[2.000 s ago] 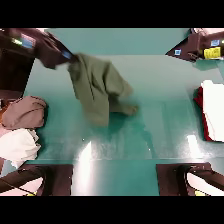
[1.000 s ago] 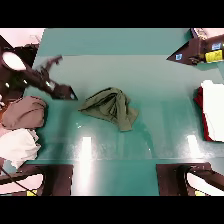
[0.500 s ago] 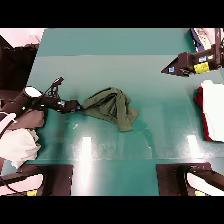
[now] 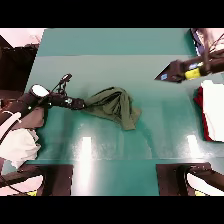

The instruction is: Fold the shirts.

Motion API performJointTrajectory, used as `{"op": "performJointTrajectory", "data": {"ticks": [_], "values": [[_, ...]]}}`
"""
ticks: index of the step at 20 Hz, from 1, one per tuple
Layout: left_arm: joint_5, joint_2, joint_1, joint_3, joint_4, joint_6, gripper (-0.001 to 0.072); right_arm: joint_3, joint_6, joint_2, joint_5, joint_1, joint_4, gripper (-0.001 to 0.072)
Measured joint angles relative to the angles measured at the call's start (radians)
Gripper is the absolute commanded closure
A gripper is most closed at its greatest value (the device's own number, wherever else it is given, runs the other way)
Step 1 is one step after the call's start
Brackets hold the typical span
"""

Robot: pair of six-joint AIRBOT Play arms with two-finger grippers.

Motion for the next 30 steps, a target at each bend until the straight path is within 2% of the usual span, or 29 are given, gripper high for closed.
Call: {"op": "performJointTrajectory", "data": {"ticks": [3, 10, 13, 14, 15, 16, 17, 19, 23, 26, 30], "values": [[-0.098, 0.0, -0.003, 0.109, 0.006, 0.003, 0.0682, -0.156, 0.0, 0.0, -0.07, 0.08, -0.002, 0.0121], [-0.214, 0.0, -0.003, 0.251, 0.012, 0.003, 0.0682, -0.484, 0.011, -0.002, -0.494, 0.243, 0.002, 0.0124], [-0.23, 0.0, -0.004, 0.264, 0.012, 0.002, 0.0682, -0.542, 0.029, -0.03, -0.597, 0.28, 0.011, 0.0133], [-0.233, 0.0, -0.004, 0.266, 0.012, 0.002, 0.0682, -0.552, 0.036, -0.049, -0.62, 0.297, 0.019, 0.0171], [-0.235, 0.0, -0.004, 0.268, 0.012, 0.002, 0.0682, -0.558, 0.037, -0.068, -0.642, 0.315, 0.024, 0.0286], [-0.241, 0.0, -0.004, 0.269, 0.011, 0.002, 0.0682, -0.564, 0.039, -0.088, -0.661, 0.334, 0.026, 0.0565], [-0.247, 0.0, -0.004, 0.27, 0.012, 0.002, 0.0682, -0.567, 0.042, -0.103, -0.677, 0.351, 0.028, 0.0697], [-0.268, 0.0, -0.004, 0.277, 0.026, 0.001, 0.0683, -0.572, 0.042, -0.118, -0.698, 0.37, 0.025, 0.0698], [-0.388, 0.009, -0.004, 0.398, 0.162, -0.018, 0.0683, -0.544, 0.034, -0.025, -0.676, 0.318, -0.04, 0.07], [-0.499, 0.053, -0.004, 0.583, 0.239, -0.027, 0.0682, -0.436, 0.037, 0.118, -0.531, 0.204, -0.148, 0.0699], [-0.636, 0.151, -0.006, 0.864, 0.264, -0.043, 0.0683, -0.246, 0.048, 0.287, -0.271, 0.044, -0.242, 0.0699]]}}
